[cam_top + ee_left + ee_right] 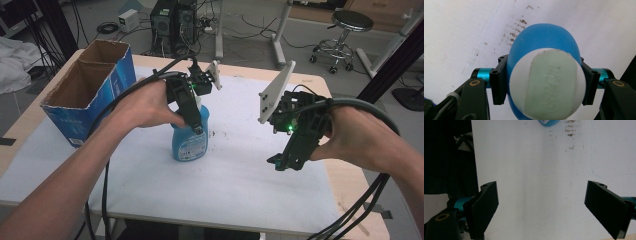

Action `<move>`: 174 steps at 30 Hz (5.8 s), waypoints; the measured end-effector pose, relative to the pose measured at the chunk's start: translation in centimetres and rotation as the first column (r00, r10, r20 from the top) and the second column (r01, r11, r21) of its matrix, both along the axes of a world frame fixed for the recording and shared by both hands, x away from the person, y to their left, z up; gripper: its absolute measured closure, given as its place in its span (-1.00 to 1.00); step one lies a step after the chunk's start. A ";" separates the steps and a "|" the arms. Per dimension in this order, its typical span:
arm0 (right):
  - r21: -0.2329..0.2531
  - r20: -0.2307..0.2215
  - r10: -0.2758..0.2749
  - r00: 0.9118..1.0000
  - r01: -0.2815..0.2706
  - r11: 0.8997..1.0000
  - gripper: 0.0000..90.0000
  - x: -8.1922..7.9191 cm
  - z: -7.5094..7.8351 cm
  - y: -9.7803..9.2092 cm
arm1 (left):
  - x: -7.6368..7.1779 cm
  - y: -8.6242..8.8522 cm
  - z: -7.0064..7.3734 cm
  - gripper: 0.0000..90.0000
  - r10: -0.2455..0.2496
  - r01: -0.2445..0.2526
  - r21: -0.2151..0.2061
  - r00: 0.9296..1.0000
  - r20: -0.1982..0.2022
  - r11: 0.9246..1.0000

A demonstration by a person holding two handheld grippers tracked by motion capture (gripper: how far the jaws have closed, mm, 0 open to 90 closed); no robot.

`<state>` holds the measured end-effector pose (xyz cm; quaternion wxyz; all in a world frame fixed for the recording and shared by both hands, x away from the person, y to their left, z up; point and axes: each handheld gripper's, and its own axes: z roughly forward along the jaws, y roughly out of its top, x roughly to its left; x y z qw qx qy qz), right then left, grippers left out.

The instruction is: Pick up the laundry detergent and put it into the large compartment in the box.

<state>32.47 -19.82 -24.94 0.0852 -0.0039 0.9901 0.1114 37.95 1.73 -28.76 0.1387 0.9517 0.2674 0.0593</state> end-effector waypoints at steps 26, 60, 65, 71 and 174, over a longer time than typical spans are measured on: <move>0.009 0.002 0.000 1.000 0.000 1.000 -0.75 0.2 0.1 0.1 | 2.3 1.6 12.8 -0.16 0.002 -0.003 0.018 0.999 0.042 1.000; 0.001 0.012 0.007 1.000 -0.007 1.000 -0.75 0.2 0.3 0.2 | 3.8 10.1 20.0 -0.15 0.136 -0.137 0.027 0.990 0.029 0.990; -0.002 0.010 0.015 1.000 -0.014 1.000 -0.75 0.3 0.2 0.5 | 3.4 12.4 20.2 -0.15 0.187 -0.188 0.033 0.982 0.041 0.982; -0.004 0.012 0.014 1.000 -0.014 1.000 -0.75 0.3 0.2 0.5 | 2.9 15.3 20.3 -0.15 0.234 -0.235 0.034 0.972 0.034 0.971; -0.027 -0.008 -0.004 1.000 0.003 1.000 -0.75 0.4 -1.9 1.2 | 4.6 23.5 0.6 -0.16 0.347 -0.339 0.122 0.936 -0.056 0.933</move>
